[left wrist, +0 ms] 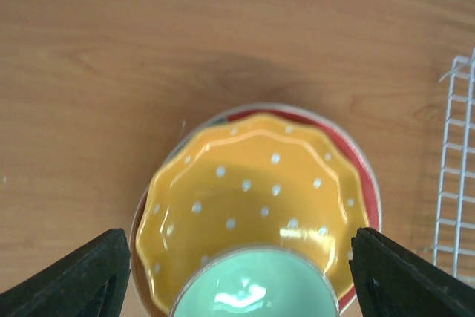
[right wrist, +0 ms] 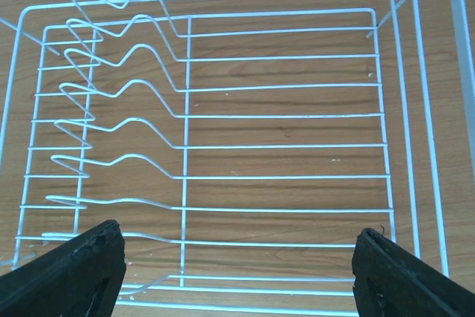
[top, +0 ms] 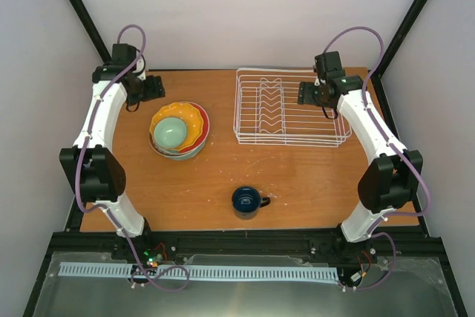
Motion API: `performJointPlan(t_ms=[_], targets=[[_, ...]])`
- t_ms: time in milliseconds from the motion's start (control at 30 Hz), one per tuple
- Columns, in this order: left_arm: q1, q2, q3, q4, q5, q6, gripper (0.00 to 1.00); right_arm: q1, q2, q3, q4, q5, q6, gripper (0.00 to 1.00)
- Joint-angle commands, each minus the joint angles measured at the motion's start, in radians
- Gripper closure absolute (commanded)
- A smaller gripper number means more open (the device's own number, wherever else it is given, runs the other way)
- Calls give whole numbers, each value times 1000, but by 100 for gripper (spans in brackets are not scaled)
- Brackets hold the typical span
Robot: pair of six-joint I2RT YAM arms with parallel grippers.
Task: Load the mixed dishes into the dish rack
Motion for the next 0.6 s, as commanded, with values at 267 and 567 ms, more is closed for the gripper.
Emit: performJointPlan(t_ms=[267,567], targets=[[8,-193,-253,-128,8,12,31,3,4,6,3,-134,13,30],[9,-274,-414,-76,-54,40,32,52,-6,16,3,-130,14,29]])
